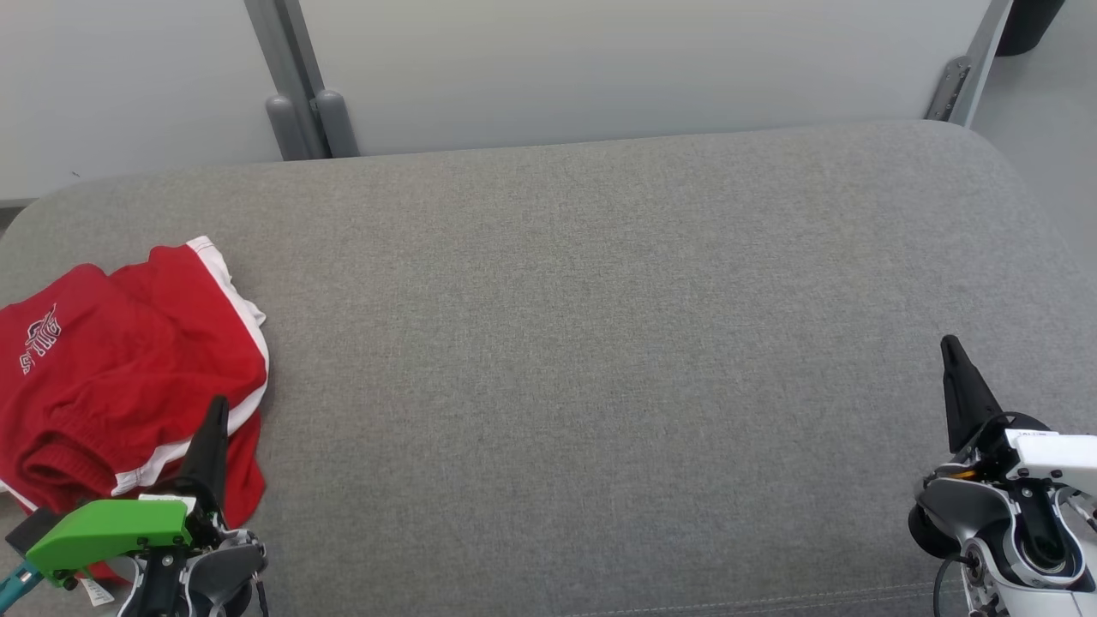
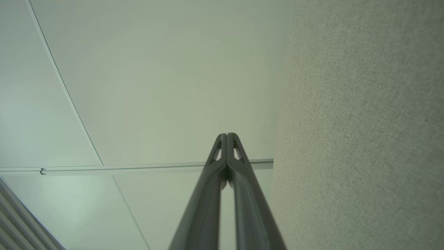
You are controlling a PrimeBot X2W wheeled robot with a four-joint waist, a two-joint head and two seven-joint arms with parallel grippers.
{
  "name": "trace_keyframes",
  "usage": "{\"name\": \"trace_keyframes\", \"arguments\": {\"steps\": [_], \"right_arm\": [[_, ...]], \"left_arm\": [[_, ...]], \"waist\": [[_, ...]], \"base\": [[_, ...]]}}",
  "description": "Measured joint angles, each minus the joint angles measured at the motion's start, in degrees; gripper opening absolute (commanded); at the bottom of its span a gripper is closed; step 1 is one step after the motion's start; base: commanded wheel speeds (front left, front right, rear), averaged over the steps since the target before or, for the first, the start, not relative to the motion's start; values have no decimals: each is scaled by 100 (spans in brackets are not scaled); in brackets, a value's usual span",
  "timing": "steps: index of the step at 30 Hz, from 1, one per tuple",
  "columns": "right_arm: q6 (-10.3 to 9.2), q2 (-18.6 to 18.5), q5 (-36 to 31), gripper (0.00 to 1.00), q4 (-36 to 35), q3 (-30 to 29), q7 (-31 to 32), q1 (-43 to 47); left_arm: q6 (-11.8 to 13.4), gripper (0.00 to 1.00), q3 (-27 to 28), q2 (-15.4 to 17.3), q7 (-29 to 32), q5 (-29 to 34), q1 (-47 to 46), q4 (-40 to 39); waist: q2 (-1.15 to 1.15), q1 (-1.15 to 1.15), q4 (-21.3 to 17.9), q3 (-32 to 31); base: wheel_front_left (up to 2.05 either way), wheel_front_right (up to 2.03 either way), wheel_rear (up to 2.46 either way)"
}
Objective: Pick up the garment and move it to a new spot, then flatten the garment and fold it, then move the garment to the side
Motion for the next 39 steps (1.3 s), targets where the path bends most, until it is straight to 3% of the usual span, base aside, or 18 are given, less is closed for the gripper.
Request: {"name": "trace_keyframes", "arguments": {"steps": [13,14,24,39], "right_arm": [[0,2,-1,0,1,-5,25,0],[0,3,-1,100,1,-7,42,0],[-33,148,-11,100,182,24,-19,275],[-32,-31,-938,100,-29,200,-276,282]], "left_arm": [[0,0,7,-4,43,0,0,0],[0,100,8,-4,43,0,0,0],[5,100,-74,-129,34,-2,204,249],[5,100,-345,-104,-269,474,204,92]], "waist": [[0,0,0,0],[0,0,0,0],[0,1,-1,0],[0,0,11,12]], "base": [[0,0,0],[0,0,0],[0,0,0],[0,0,0]]}}
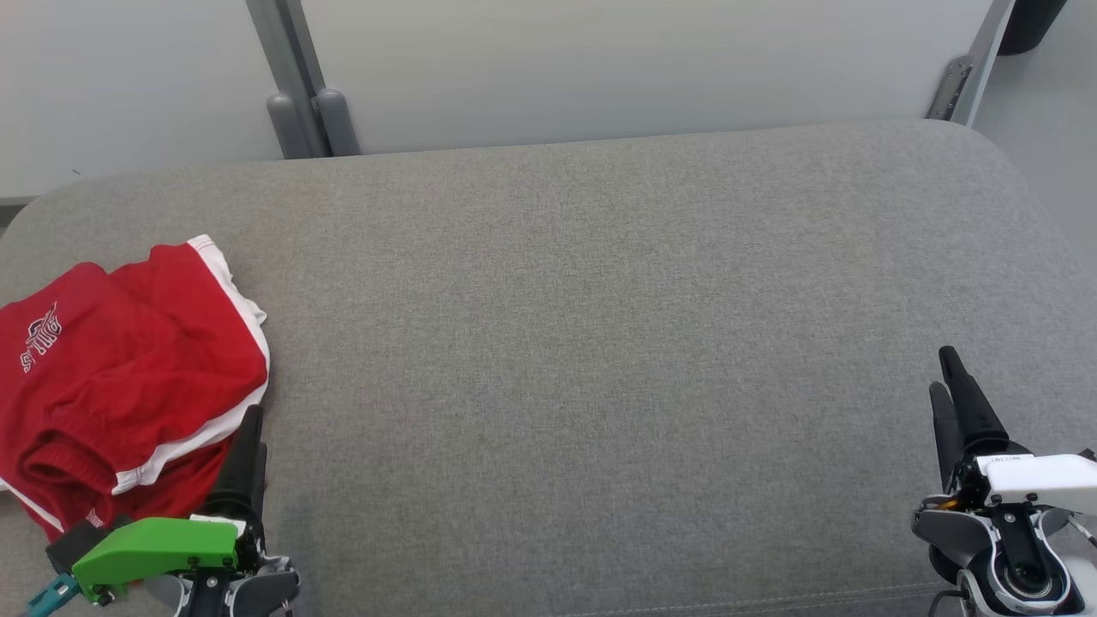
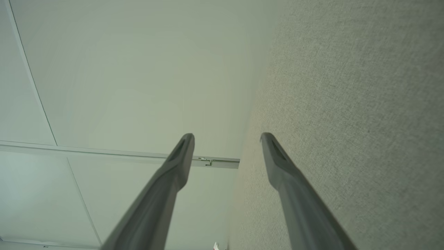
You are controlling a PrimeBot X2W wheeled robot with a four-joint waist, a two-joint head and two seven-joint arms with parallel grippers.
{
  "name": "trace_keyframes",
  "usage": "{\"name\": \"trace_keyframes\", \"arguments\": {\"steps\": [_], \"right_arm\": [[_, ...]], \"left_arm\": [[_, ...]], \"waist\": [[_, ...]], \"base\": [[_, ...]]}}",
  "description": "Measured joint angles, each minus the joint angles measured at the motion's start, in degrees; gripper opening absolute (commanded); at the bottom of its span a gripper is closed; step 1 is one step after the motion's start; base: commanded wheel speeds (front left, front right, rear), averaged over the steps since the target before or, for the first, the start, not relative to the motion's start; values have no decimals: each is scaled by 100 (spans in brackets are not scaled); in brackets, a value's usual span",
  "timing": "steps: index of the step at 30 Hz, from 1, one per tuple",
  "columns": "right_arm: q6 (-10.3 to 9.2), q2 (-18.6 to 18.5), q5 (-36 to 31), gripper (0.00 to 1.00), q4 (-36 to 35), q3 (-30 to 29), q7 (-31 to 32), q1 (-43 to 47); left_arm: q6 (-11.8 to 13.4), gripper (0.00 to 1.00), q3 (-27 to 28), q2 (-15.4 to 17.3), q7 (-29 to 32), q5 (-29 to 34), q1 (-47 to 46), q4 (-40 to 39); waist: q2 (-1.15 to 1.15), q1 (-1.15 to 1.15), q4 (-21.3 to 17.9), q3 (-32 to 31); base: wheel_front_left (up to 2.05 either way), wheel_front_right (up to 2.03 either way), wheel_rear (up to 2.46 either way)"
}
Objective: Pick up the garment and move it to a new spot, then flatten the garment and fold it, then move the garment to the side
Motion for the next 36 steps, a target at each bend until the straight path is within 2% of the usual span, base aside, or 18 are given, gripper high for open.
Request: {"name": "trace_keyframes", "arguments": {"steps": [6,14,24,26,28,36], "right_arm": [[-14,-107,-603,100,-118,90,-98,22],[-198,-249,-1543,100,-296,238,-243,23],[-378,-497,-2803,100,-383,560,-397,23],[-419,-578,-3151,100,-383,634,-450,23],[-505,-620,-3365,100,-381,684,-489,23],[-609,-723,-4132,100,-372,854,-604,23]], "left_arm": [[0,100,-123,56,-140,400,1,-19],[12,100,-296,209,-302,1124,1,-58],[191,100,-438,377,-482,2229,-2,-216],[257,100,-465,425,-530,2669,-3,-269],[307,100,-494,452,-573,2904,-3,-320],[459,100,-642,533,-705,3819,1,-435]], "waist": [[0,0,8,10],[0,0,30,29],[0,0,53,51],[0,0,59,54],[0,0,63,55],[0,0,71,63]], "base": [[0,0,0],[0,0,0],[0,0,0],[0,0,0],[0,0,0],[0,0,0]]}}
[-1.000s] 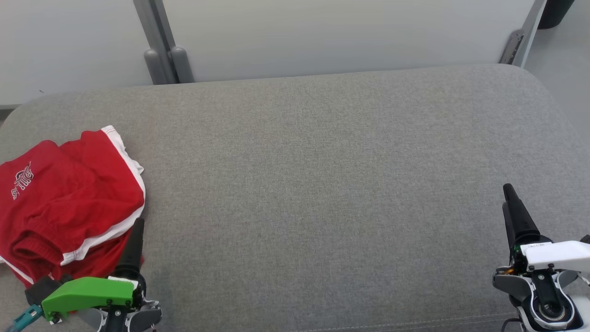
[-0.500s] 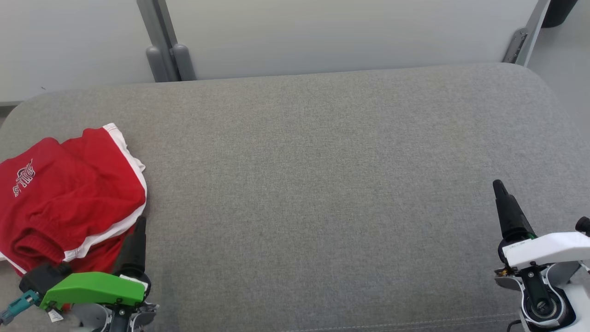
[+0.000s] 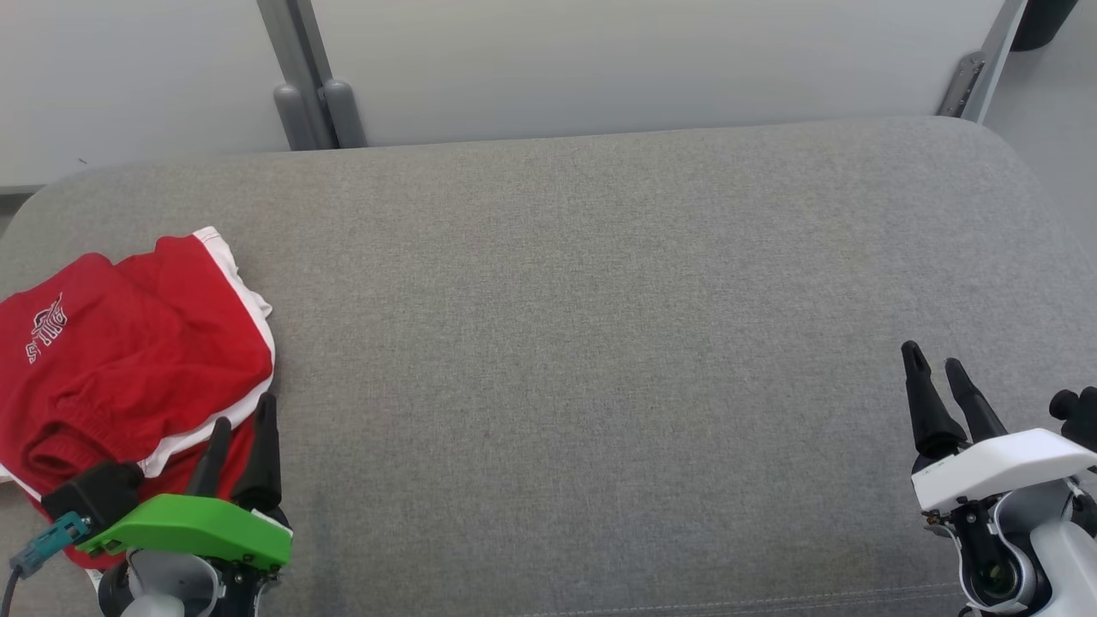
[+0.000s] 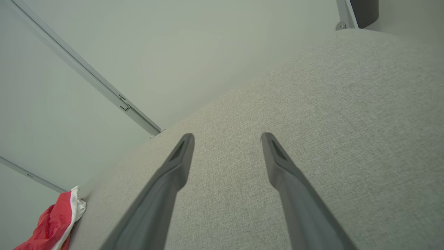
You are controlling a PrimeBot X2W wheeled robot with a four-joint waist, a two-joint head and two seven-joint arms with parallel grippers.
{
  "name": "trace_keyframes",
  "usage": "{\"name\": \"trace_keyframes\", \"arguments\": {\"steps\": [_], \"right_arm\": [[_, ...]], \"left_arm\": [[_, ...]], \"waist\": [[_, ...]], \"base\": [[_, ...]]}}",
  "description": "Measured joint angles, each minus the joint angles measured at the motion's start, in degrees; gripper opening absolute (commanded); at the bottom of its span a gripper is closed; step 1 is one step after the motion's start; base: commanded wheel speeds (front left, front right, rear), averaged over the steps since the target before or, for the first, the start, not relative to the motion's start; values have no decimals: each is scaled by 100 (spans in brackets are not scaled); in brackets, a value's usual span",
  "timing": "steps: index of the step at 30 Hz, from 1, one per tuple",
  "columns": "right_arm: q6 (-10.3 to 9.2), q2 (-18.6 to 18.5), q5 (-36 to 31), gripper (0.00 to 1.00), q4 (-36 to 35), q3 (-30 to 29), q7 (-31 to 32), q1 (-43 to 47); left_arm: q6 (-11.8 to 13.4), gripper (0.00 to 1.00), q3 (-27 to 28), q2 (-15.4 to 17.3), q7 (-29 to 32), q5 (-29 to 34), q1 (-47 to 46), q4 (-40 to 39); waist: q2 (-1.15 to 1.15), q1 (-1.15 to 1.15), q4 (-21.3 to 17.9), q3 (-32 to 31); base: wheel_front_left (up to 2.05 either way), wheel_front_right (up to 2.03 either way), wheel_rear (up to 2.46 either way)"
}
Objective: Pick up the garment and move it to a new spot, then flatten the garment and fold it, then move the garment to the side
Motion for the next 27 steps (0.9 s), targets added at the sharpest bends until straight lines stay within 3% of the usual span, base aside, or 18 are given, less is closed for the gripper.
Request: {"name": "trace_keyframes", "arguments": {"steps": [17,27], "right_arm": [[-203,-153,-1446,100,-32,294,-299,-14],[-277,-201,-2121,100,-86,420,-469,-26]], "left_arm": [[242,100,-190,-2,-322,1515,172,-220],[249,100,-209,-2,-495,2226,186,-335]], "waist": [[0,0,-3,25],[0,0,3,37]], "base": [[0,0,0],[0,0,0]]}}
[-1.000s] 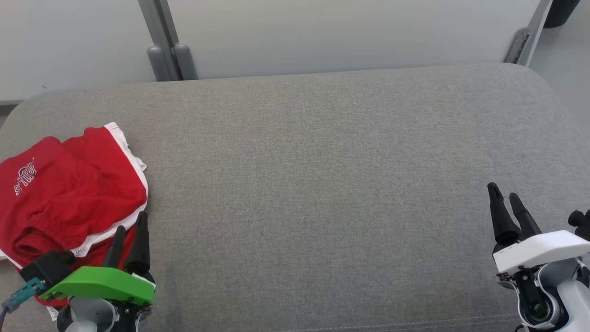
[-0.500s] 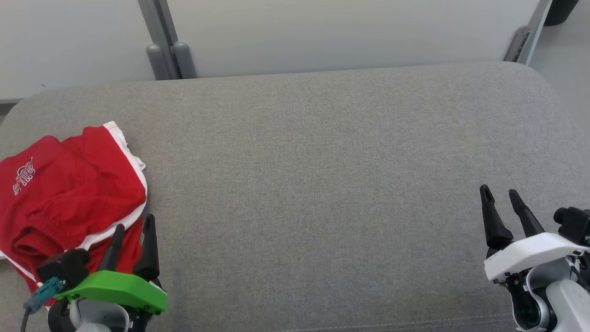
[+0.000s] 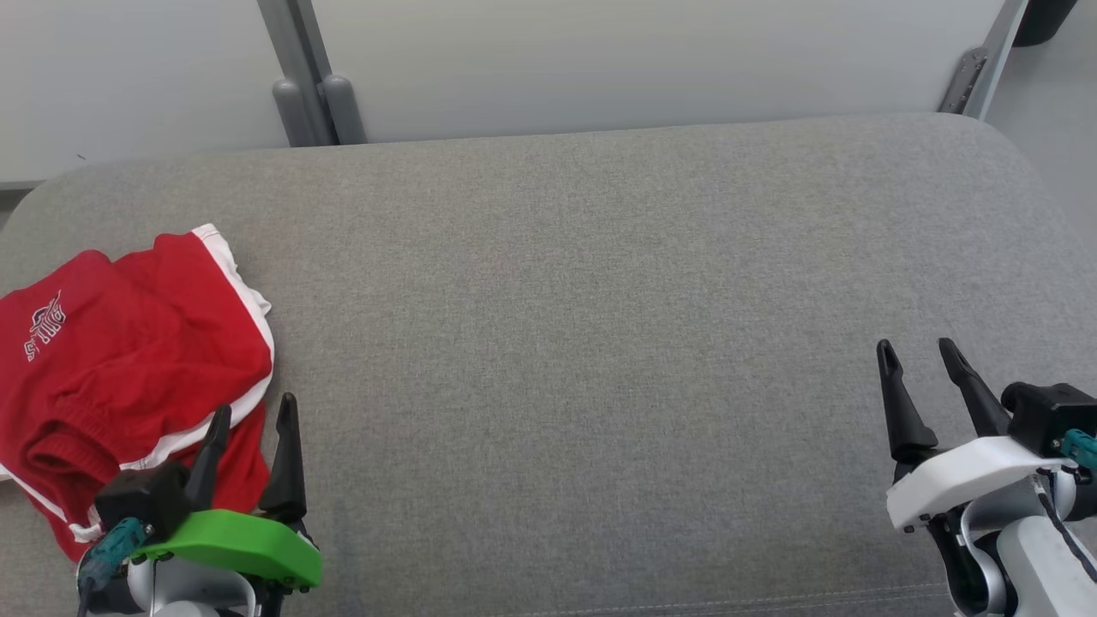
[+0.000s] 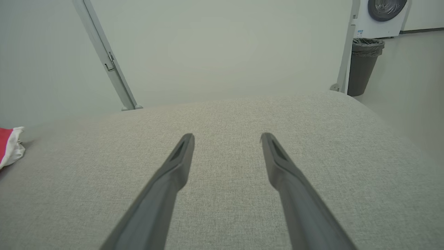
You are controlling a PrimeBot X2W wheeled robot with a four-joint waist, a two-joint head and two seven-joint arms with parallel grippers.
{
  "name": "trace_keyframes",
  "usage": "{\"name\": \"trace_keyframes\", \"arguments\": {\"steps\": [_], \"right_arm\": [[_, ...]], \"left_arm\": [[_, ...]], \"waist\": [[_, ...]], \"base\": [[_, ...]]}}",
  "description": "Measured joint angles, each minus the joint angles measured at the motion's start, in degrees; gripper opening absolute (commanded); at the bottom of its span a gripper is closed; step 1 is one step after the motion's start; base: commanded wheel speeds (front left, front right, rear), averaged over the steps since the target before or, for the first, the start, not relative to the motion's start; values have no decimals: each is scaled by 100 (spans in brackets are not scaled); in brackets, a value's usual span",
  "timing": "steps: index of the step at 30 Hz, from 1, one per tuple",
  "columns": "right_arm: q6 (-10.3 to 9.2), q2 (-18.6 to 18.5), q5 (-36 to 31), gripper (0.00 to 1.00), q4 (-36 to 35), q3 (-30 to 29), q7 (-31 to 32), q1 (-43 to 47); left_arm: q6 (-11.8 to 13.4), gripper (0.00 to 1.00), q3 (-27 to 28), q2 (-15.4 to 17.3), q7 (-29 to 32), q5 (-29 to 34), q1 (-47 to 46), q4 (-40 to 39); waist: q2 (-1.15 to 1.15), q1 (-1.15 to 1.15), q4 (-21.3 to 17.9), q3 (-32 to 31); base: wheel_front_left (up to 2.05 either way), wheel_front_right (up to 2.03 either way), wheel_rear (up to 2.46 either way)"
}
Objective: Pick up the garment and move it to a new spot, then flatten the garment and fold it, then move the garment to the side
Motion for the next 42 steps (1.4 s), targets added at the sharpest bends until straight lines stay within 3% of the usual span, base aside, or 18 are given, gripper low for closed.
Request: {"name": "trace_keyframes", "arguments": {"steps": [20,42], "right_arm": [[-125,-81,-1221,100,2,-22,-336,-27],[11,15,-1311,100,57,-43,-352,-16]], "left_arm": [[1,100,207,-79,-363,1379,165,-138],[-119,100,499,-146,-364,1460,229,-115]], "waist": [[0,0,22,-30],[0,0,37,-26]], "base": [[0,0,0],[0,0,0]]}}
